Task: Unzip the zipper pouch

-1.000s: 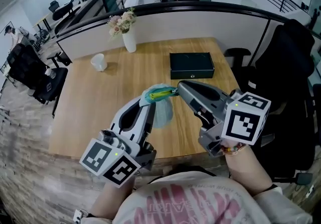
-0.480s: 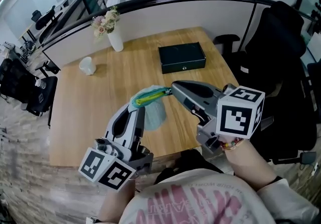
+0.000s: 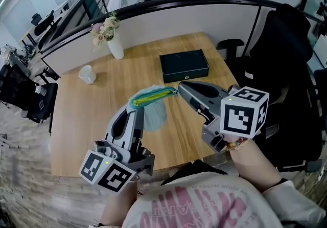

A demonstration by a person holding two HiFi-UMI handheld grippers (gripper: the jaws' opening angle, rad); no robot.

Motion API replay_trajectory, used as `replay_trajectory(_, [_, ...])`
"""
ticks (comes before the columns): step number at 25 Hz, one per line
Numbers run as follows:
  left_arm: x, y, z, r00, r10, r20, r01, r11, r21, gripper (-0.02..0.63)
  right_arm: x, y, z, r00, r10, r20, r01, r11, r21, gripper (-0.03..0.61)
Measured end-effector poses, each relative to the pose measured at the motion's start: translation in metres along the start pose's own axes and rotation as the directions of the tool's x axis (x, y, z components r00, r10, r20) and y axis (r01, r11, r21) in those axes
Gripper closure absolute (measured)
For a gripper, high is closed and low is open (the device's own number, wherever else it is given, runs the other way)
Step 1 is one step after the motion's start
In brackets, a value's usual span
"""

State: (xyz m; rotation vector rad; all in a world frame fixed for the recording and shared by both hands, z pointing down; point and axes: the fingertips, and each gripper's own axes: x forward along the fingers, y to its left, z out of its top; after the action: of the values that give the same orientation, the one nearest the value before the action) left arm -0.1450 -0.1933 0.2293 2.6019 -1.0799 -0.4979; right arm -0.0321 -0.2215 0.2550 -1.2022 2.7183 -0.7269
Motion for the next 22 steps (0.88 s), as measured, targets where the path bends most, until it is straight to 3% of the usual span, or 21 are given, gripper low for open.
replay_trajectory(22, [0.052,0.015,0.017,1.000,-0.006,0.025,0.006,1.000,0.011,0.603,0.008,-0.064,0.040,0.998,-0.061,0.028,0.062,0.998,-0.010,0.581])
